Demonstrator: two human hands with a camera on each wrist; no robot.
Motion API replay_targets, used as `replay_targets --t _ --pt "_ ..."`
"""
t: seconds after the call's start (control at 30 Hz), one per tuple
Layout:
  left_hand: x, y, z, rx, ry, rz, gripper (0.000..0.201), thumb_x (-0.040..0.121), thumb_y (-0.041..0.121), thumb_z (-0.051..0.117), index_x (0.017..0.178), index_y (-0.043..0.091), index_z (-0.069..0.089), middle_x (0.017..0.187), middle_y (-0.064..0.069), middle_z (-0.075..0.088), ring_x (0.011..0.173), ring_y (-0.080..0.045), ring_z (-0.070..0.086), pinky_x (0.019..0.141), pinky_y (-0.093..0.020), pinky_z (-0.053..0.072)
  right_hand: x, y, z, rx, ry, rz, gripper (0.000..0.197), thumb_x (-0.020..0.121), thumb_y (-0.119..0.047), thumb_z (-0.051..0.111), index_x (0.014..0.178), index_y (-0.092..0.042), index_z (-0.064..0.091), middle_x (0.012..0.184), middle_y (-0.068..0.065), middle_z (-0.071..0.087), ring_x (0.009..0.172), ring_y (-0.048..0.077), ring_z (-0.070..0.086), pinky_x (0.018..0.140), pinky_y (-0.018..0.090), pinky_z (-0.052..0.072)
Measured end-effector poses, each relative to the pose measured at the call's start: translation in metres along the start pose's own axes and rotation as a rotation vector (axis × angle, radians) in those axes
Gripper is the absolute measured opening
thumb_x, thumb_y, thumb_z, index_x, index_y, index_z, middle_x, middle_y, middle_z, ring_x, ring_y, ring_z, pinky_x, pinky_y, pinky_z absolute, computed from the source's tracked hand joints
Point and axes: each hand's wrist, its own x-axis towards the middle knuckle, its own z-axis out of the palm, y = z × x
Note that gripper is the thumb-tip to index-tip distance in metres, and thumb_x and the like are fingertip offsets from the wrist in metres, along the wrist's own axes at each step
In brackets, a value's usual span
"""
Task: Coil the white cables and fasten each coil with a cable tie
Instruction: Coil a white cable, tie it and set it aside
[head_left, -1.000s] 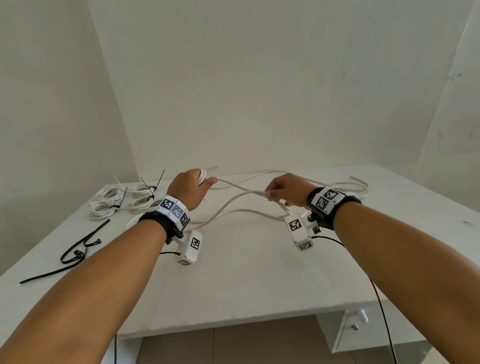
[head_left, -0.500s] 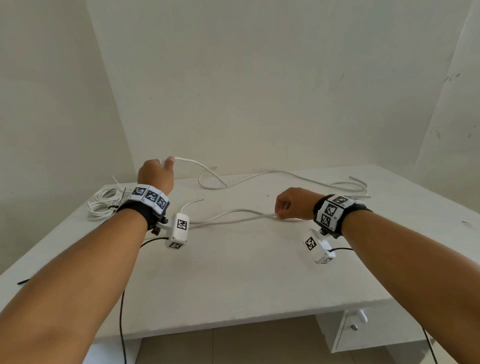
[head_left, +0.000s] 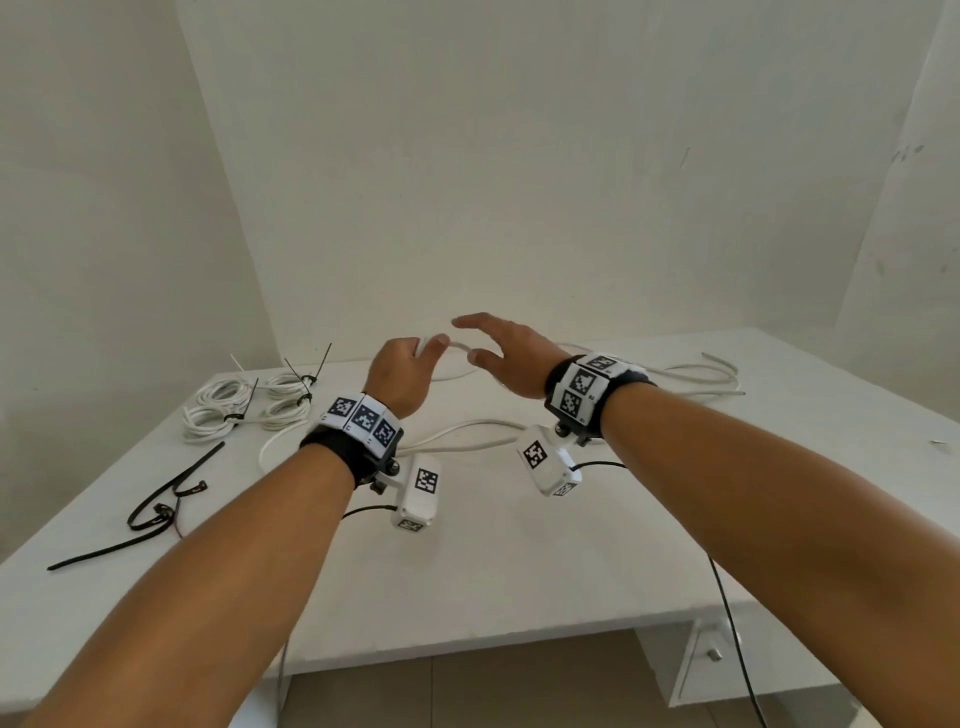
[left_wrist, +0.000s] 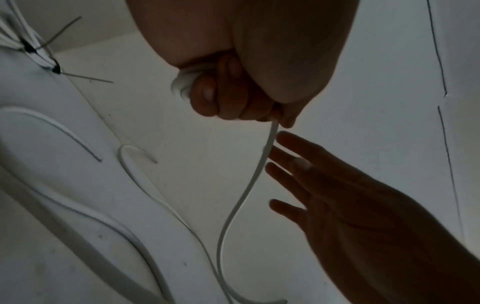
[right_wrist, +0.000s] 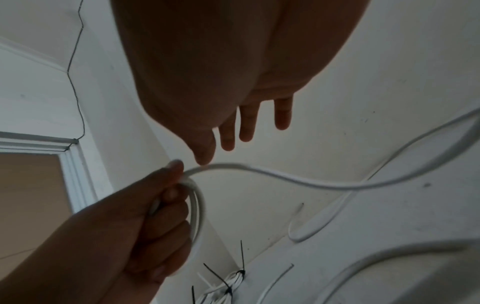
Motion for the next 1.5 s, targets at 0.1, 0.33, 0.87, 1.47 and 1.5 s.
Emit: replay_targets --t 0.1,0.33,0.87,1.47,1.5 --pt "-0.005 0.009 0.001 -0.054 0.007 0.021 0.054 0.1 0.043 0.047 0.062 0.005 0.05 0.055 -0.006 0.046 0.052 -0.019 0.042 0.052 -0.03 0.031 0.005 -0.006 0.003 0.157 0.064 0.025 0.021 0.101 -0.032 0.054 0.114 -0.023 0.066 0.104 -0.004 0.071 0.098 0.012 0.063 0.09 0.032 0.048" --pt "-0.016 0.013 0.005 -0.437 -0.136 -0.236 0.046 0.104 0.036 0.027 0.068 0.014 0.046 0.047 0.004 0.037 0.04 -0.015 0.029 0.041 -0.021 0.024 0.001 -0.024 -0.015 0.192 0.125 -0.053 0.013 0.097 -0.023 0.06 0.093 -0.017 0.072 0.078 -0.007 0.065 0.07 0.01 0.056 0.066 0.018 0.043" --pt "-0.054 0.036 -0.01 -1.064 -0.495 -0.152 0.046 0.102 0.049 0.031 0.068 0.019 0.039 0.045 0.009 0.021 0.041 -0.01 0.007 0.042 -0.024 0.01 -0.02 -0.008 -0.016 0.486 0.119 0.006 0.024 0.095 -0.031 0.065 0.072 -0.03 0.071 0.056 -0.007 0.047 0.049 0.007 0.037 0.051 0.019 0.036" --pt "-0.011 0.038 0.003 -0.357 -0.06 0.095 0.025 0.106 0.031 0.033 0.089 0.013 0.035 0.064 0.003 0.041 0.052 -0.011 0.039 0.055 -0.023 0.039 -0.036 -0.038 0.004 -0.154 -0.223 -0.048 0.039 0.104 -0.04 0.042 0.102 -0.011 0.068 0.084 0.003 0.068 0.076 0.019 0.06 0.076 0.035 0.051" --pt "-0.011 0.031 0.006 -0.291 -0.089 0.091 0.024 0.105 0.03 0.035 0.087 0.014 0.036 0.065 0.003 0.042 0.053 -0.011 0.04 0.057 -0.024 0.039 -0.038 -0.038 0.003 -0.178 -0.237 -0.056 0.036 0.104 -0.039 0.044 0.101 -0.013 0.068 0.085 0.002 0.068 0.075 0.018 0.059 0.075 0.035 0.05"
